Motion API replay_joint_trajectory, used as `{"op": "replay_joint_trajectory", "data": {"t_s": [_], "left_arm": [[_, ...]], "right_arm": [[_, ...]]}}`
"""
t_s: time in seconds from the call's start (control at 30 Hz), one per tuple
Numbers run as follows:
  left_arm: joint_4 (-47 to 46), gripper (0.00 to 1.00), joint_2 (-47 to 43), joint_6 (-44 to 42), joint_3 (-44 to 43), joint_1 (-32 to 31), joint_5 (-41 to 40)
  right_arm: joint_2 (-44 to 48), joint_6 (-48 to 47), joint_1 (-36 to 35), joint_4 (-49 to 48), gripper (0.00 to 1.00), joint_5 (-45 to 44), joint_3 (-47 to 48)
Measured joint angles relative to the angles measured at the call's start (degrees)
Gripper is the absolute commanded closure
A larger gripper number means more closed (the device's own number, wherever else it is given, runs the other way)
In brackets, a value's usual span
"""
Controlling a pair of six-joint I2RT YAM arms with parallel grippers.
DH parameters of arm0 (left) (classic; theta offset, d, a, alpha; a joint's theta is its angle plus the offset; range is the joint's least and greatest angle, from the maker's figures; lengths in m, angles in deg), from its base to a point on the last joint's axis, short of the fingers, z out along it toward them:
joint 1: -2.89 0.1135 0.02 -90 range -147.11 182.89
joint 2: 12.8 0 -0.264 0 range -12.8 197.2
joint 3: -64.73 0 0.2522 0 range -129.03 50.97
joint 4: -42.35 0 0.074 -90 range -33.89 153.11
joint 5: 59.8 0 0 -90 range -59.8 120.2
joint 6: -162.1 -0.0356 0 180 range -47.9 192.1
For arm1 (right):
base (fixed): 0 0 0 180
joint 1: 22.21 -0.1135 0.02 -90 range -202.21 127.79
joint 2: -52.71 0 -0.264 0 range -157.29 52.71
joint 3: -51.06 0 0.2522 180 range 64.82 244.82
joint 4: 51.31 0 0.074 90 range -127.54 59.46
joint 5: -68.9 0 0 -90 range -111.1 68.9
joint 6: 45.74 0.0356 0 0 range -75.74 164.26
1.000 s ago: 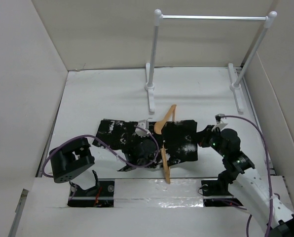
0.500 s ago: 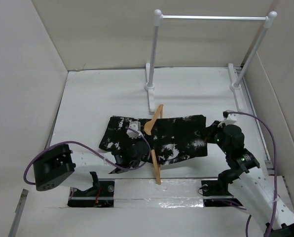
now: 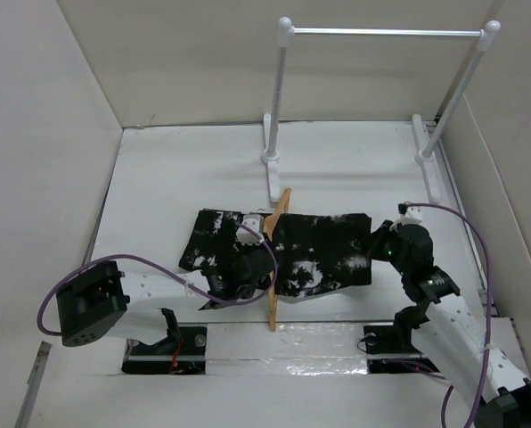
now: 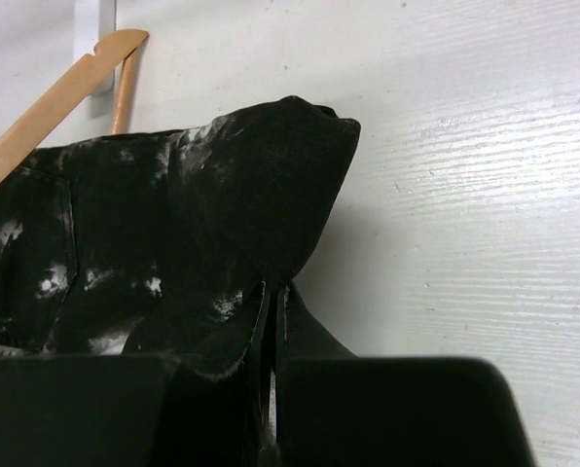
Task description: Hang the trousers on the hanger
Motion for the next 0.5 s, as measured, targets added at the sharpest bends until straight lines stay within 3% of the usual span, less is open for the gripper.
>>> {"op": "replay_joint_trajectory", "data": {"t_s": [0.1, 0.13, 0.2, 0.37, 0.5], "left_arm": [[1.42, 1.00, 0.37, -0.83, -1.22, 0.00, 0.22], [1.68, 1.00, 0.35, -1.03, -1.42, 0.00, 0.28], [2.27, 1.00, 0.02, -1.27, -1.73, 0.00, 0.50], [5.25, 1.00, -3.82, -2.67, -3.74, -0.04, 1.81], [5.99, 1.00, -7.30, -4.68, -6.88, -1.66, 1.70]], "right_arm": [[-0.90, 0.59, 0.02, -0.42, 0.64, -0.02, -0.13], [-1.03, 0.79, 0.02, -0.39, 0.38, 0.02, -0.13], [-0.98, 0.63, 0.07, -0.44, 0.21, 0.46, 0.02], [2.23, 0.72, -2.16, 0.83, 0.17, 2.38, 3.32], [6.25, 4.63, -11.82, -5.09, 0.17, 4.94, 3.85]]}}
